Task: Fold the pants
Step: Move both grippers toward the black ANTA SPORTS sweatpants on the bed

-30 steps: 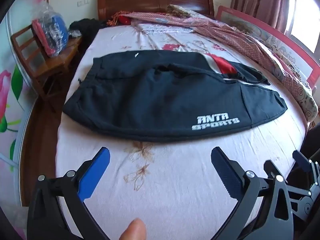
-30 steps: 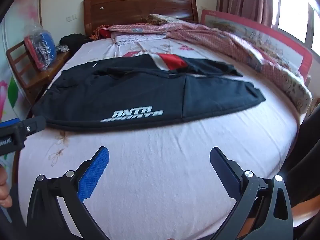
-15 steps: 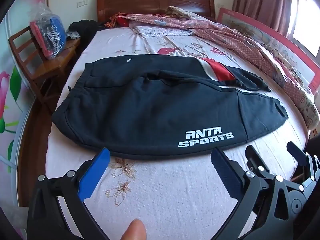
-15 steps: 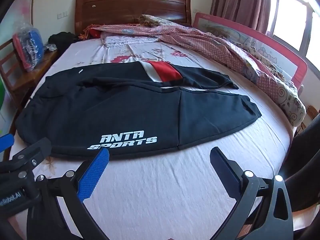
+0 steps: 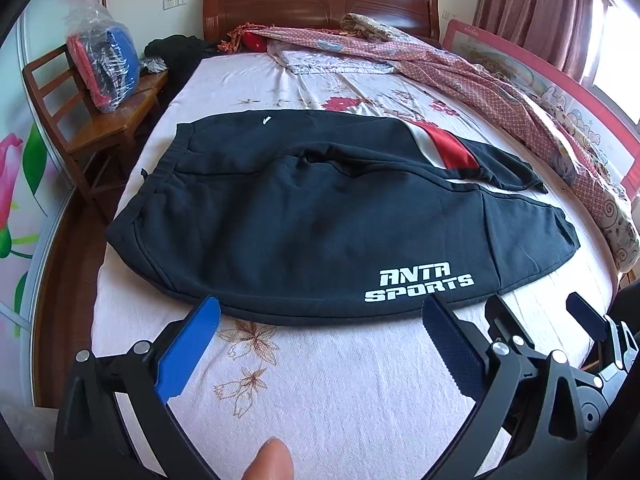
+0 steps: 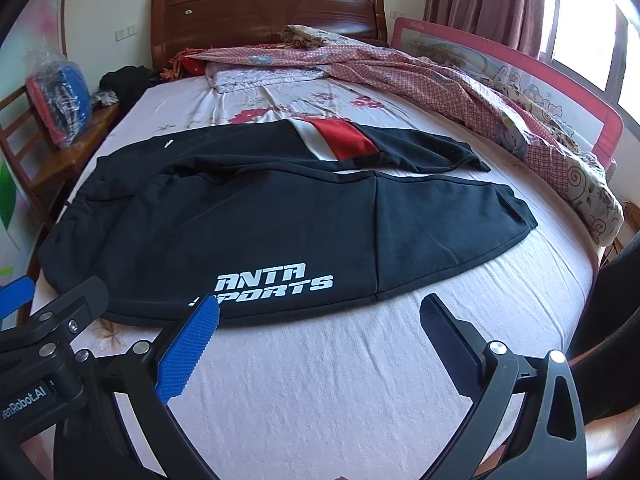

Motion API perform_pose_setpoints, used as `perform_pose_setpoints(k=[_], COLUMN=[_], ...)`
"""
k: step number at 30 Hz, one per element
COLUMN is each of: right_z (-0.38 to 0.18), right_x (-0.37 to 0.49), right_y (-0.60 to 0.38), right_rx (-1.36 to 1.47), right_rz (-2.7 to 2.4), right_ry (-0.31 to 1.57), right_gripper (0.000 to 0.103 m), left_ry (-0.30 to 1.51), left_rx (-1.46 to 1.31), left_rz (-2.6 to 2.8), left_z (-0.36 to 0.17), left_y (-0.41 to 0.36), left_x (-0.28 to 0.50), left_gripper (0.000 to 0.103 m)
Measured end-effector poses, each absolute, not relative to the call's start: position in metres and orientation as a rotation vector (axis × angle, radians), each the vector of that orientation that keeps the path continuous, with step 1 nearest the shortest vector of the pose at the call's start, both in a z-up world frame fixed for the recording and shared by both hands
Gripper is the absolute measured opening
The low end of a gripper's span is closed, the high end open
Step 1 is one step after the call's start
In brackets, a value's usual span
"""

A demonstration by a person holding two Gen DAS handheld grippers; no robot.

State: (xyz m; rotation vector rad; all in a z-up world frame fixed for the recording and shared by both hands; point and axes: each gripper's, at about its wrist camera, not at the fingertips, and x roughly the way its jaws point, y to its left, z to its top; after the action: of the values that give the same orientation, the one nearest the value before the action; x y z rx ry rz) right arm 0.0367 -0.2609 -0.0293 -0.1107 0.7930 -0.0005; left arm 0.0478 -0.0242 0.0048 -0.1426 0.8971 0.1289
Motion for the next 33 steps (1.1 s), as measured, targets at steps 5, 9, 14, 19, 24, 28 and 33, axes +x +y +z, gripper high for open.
perform_pose_setpoints(k=[5, 9, 14, 19, 24, 28, 33], right_z=[-0.0278, -0.0262, -0.0259, -0.0249, -0.0247, -0.0228, -0.0212], right_x=[0.0370, 0.0364, 0.0361, 0.0362, 0.0362, 0.0361, 0.0364], right_y=[-0.2593, -0.2583, -0.2571, -0.2564, -0.2547, -0.2556, -0.2566], right_rx=[-0.108, -0.104, -0.100, -0.092, -0.092, -0.090, -0.085], right_rz=[0.009, 0.012, 0.014, 0.020, 0.022, 0.027, 0.033], right_ry=[0.788, 0.787, 0.789, 0.786, 0.779, 0.775, 0.772], right_gripper=[0.100, 0.100, 0.100, 0.100, 0.100, 0.100, 0.100], left_ry=[0.894, 0.894, 0.890, 0.889, 0.886, 0.877, 0.873], left_rx=[-0.145, -0.152, -0.149, -0.154, -0.157, -0.154, -0.152], left_rz=[0.135, 0.136, 0.132, 0.132, 0.131, 0.131, 0.134], left_z=[0.0051, 0.0057, 0.0053, 0.0066, 0.0081, 0.0092, 0.0103], left_y=[-0.0228, -0.0206, -0.0205, -0.0201, -0.0184, -0.0171, -0.0177], left_x=[0.0483, 0.0490, 0.0491, 0.0489, 0.0484, 0.0482, 0.0482], left_gripper=[0.101, 0.101, 0.101, 0.101, 0.101, 0.101, 0.101])
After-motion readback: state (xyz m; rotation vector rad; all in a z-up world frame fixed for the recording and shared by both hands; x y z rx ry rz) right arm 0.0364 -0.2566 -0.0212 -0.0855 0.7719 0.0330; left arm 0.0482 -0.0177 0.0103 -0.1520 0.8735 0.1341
